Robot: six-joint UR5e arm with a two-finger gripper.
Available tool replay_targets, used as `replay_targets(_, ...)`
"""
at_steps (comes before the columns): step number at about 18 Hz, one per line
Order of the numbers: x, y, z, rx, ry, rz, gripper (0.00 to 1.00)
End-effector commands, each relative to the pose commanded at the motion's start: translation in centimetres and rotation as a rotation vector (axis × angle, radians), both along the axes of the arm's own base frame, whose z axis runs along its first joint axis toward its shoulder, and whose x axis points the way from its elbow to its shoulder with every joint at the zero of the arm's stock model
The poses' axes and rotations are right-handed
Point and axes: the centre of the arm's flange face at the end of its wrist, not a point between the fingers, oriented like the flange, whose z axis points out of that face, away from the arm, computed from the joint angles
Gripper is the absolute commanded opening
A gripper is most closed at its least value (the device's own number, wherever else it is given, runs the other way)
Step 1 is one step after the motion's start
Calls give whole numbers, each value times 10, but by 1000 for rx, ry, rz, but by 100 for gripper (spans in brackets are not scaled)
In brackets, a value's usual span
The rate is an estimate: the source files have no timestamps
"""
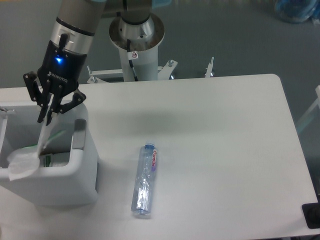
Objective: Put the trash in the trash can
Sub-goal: 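Lower the bag into the bin and open the gripper, then move the open gripper over the clear water bottle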
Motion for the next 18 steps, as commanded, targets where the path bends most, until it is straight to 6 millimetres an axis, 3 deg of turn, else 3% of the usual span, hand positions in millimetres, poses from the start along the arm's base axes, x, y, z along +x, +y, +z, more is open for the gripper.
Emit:
replay_targets(5,2,-11,18,8,53,32,84)
replay_targets(7,-10,-17,25,7,75,67,93)
replay_targets(9,-52,-34,26,-11,99,173,99)
replay_targets(12,-104,-54,15,-35,89,274,100)
replay_targets(16,-156,-62,-13,-71,27,381,100)
replay_targets(18,-178,-56,-37,-107,-1,399,100)
